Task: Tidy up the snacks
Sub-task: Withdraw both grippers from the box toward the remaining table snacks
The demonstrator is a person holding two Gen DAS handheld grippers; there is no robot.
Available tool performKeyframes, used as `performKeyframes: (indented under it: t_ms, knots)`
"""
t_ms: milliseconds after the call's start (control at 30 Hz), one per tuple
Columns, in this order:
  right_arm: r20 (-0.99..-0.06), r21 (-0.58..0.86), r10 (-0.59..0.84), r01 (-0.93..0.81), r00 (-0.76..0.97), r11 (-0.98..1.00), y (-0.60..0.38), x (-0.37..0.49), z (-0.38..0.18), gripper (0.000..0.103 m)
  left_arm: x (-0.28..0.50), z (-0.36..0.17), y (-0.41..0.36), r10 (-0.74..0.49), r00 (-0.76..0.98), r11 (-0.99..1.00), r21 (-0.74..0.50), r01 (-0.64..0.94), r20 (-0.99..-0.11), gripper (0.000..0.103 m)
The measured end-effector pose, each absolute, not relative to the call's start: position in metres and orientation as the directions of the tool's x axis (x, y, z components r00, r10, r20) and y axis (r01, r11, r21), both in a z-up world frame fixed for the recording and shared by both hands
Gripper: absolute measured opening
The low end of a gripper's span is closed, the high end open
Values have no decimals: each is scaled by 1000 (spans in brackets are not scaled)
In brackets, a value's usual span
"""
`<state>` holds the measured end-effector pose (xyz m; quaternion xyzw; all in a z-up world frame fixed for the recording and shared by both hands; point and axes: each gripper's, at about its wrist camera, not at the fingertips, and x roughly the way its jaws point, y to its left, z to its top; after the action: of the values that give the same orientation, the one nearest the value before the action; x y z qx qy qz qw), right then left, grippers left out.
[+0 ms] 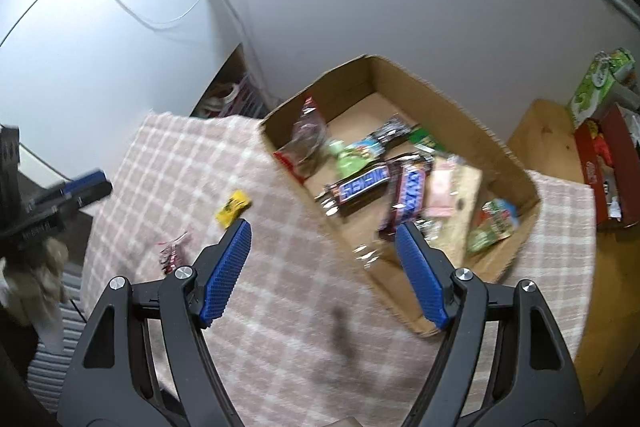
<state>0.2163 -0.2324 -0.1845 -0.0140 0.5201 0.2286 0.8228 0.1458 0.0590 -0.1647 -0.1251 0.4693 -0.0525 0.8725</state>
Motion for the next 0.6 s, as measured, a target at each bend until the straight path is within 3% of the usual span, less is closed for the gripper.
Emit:
performKeyframes:
  t_ms: [600]
  knots:
    - [-917, 305, 369, -330, 151, 893, -140, 223, -244, 77, 84, -217, 59, -302, 467, 902, -408, -143, -831, 57]
